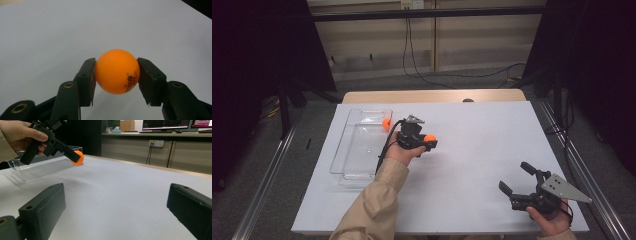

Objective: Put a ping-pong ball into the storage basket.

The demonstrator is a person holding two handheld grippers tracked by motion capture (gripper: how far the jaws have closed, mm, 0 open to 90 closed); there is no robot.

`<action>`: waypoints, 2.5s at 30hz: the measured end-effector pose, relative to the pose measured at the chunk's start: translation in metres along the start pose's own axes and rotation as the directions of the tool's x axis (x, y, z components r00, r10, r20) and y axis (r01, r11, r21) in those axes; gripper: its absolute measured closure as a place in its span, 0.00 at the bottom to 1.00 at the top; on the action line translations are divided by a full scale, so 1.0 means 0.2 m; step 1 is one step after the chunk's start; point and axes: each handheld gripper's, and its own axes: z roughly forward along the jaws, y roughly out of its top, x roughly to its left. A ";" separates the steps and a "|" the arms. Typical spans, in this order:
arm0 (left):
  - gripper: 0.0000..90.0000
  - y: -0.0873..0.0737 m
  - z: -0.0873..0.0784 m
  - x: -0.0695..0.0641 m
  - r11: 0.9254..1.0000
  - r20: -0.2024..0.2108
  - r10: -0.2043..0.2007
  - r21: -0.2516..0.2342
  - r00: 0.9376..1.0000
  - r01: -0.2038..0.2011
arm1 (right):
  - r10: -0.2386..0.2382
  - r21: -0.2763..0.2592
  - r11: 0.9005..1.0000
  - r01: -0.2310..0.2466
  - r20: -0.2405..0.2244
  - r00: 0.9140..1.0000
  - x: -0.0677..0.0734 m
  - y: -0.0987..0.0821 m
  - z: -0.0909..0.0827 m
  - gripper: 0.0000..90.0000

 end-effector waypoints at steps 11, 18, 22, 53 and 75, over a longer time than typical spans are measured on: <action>0.57 0.01 -0.04 0.01 1.000 -0.003 0.009 0.008 1.000 -0.009 | -0.004 0.003 1.000 0.004 -0.004 1.000 0.00 0.00 0.00 0.02; 0.57 0.00 -0.06 0.03 1.000 -0.010 -0.010 -0.015 1.000 0.010 | -0.005 0.004 1.000 0.005 -0.005 1.000 0.00 0.00 0.00 0.02; 0.57 0.01 -0.08 0.03 1.000 -0.013 0.002 0.003 1.000 -0.002 | -0.009 0.001 1.000 0.009 -0.004 1.000 0.00 0.00 0.00 0.02; 0.57 0.00 -0.14 0.07 1.000 -0.015 -0.025 -0.006 1.000 0.025 | -0.008 0.004 1.000 0.008 -0.004 1.000 0.00 0.00 0.00 0.02; 0.57 0.00 -0.18 0.10 1.000 -0.029 -0.022 0.013 0.999 0.022 | -0.010 0.006 1.000 0.010 -0.007 1.000 0.00 0.00 0.00 0.01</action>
